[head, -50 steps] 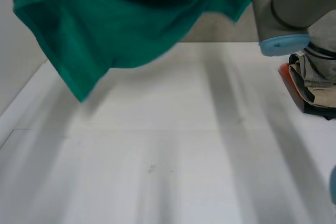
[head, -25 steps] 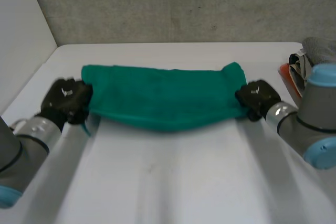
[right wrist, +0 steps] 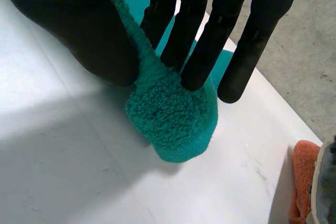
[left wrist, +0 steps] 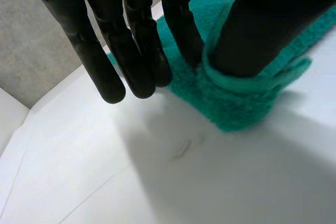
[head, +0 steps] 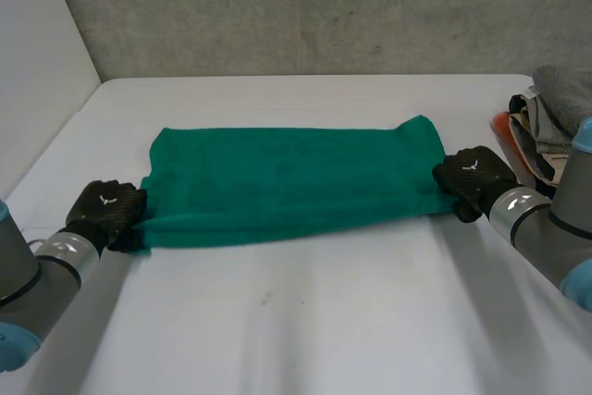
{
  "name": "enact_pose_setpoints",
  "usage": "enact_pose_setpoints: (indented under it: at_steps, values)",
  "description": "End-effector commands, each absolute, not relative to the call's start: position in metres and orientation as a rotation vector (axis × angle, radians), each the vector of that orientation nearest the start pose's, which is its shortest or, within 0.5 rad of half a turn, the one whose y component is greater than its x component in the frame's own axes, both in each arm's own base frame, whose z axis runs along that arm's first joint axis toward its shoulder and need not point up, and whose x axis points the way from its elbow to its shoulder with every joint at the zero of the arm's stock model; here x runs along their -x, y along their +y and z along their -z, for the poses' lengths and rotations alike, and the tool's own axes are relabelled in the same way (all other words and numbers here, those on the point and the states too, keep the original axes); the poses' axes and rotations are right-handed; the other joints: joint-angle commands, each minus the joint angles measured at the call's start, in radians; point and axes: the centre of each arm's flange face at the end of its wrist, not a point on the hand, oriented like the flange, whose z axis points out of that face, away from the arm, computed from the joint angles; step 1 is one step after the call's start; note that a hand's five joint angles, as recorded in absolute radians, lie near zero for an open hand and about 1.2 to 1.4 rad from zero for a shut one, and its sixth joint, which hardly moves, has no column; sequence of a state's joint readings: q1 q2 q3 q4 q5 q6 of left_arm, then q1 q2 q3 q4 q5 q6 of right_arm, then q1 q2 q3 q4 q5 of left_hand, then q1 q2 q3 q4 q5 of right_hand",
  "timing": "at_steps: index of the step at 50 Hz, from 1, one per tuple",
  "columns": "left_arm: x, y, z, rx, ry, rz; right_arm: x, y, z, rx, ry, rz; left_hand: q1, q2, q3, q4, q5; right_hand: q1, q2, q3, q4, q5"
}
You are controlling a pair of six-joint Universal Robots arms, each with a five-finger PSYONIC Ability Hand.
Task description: Fold the laundry.
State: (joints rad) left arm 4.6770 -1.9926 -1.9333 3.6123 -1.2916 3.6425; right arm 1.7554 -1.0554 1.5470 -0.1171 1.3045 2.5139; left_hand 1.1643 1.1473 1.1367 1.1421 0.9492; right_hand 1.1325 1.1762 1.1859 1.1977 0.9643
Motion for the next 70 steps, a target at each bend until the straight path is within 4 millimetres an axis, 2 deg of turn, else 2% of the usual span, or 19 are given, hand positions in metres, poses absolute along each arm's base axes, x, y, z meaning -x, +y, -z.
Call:
enact_pose_setpoints:
  at_steps: [1,2,3,5,11,16,19,27,32,41,43,45,49,53,54,56,63,66,70]
  values:
    - [0.169,-0.292,-0.133,-0.898,2.308,1.851,-0.218,-0.318,-0.157,1.248,2.299,1.794,0.232,0.249,0.260,0.254,0.273,0.264,0.220,0.210,0.199,0.257]
    - [0.170,-0.290,-0.134,-0.902,2.311,1.849,-0.217,-0.316,-0.161,1.248,2.306,1.784,0.232,0.249,0.260,0.254,0.273,-0.270,-0.314,-0.323,-0.335,-0.276]
    - [0.170,-0.288,-0.137,-0.907,2.312,1.852,-0.217,-0.314,-0.163,1.245,2.311,1.778,0.232,0.249,0.260,0.254,0.273,-0.569,-0.613,-0.622,-0.634,-0.575]
    - [0.170,-0.288,-0.143,-0.903,2.300,1.865,-0.216,-0.312,-0.174,1.242,2.321,1.765,0.232,0.249,0.260,0.254,0.273,-0.920,-0.964,-0.974,-0.985,-0.927]
    - [0.171,-0.285,-0.163,-0.895,2.237,1.932,-0.212,-0.317,-0.202,1.217,2.336,1.764,0.232,0.249,0.260,0.254,0.273,-0.892,-0.936,-0.945,-0.957,-0.898]
    - [0.175,-0.279,-0.167,-0.914,2.225,1.954,-0.213,-0.322,-0.235,1.219,2.356,1.723,0.232,0.249,0.260,0.254,0.273,-0.810,-0.854,-0.864,-0.875,-0.816]
    - [0.180,-0.274,-0.168,-0.937,2.221,1.962,-0.213,-0.329,-0.242,1.206,2.372,1.693,0.232,0.249,0.260,0.254,0.273,-0.769,-0.813,-0.822,-0.834,-0.775]
    - [0.186,-0.268,-0.169,-0.967,2.220,1.974,-0.222,-0.367,-0.217,1.189,2.425,1.573,0.232,0.249,0.260,0.254,0.273,-0.558,-0.601,-0.611,-0.623,-0.564]
    - [0.187,-0.267,-0.169,-0.971,2.219,1.977,-0.223,-0.393,-0.187,1.193,2.479,1.554,0.232,0.249,0.260,0.254,0.273,-0.540,-0.583,-0.593,-0.605,-0.546]
    - [0.187,-0.268,-0.174,-0.965,2.196,1.996,-0.228,-0.399,-0.155,1.203,2.576,1.483,0.232,0.249,0.260,0.254,0.273,-0.587,-0.631,-0.640,-0.652,-0.593]
    - [0.187,-0.269,-0.175,-0.965,2.192,1.999,-0.233,-0.394,-0.155,1.213,2.570,1.462,0.232,0.249,0.260,0.254,0.273,-0.269,-0.312,-0.322,-0.334,-0.275]
    - [0.187,-0.270,-0.176,-0.960,2.186,2.002,-0.239,-0.389,-0.160,1.221,2.558,1.456,0.232,0.249,0.260,0.254,0.273,0.261,0.218,0.208,0.196,0.255]
    - [0.186,-0.271,-0.186,-0.946,2.147,2.032,-0.243,-0.376,-0.173,1.208,2.535,1.426,0.232,0.249,0.260,0.254,0.273,0.264,0.220,0.210,0.199,0.257]
    - [0.186,-0.272,-0.208,-0.931,2.061,2.102,-0.238,-0.356,-0.213,1.196,2.484,1.481,0.232,0.249,0.260,0.254,0.273,0.264,0.220,0.210,0.199,0.257]
    - [0.186,-0.273,-0.213,-0.926,2.043,2.115,-0.235,-0.342,-0.237,1.212,2.442,1.527,0.232,0.249,0.260,0.254,0.273,0.264,0.220,0.210,0.199,0.257]
    - [0.186,-0.270,-0.230,-0.914,1.998,2.152,-0.230,-0.330,-0.256,1.229,2.409,1.553,0.232,0.249,0.260,0.254,0.273,0.264,0.220,0.210,0.199,0.257]
    - [0.181,-0.252,-0.272,-0.912,1.971,2.159,-0.167,-0.297,-0.312,1.387,2.489,1.650,0.232,0.249,0.260,0.254,0.273,0.264,0.220,0.210,0.199,0.257]
    - [0.180,-0.242,-0.284,-0.922,1.987,2.136,-0.157,-0.266,-0.345,1.454,2.450,1.745,0.232,0.249,0.260,0.254,0.273,0.264,0.220,0.210,0.199,0.257]
    - [0.175,-0.219,-0.302,-0.972,2.022,2.042,-0.155,-0.255,-0.357,1.457,2.355,1.784,0.232,0.249,0.260,0.254,0.273,0.264,0.220,0.210,0.199,0.257]
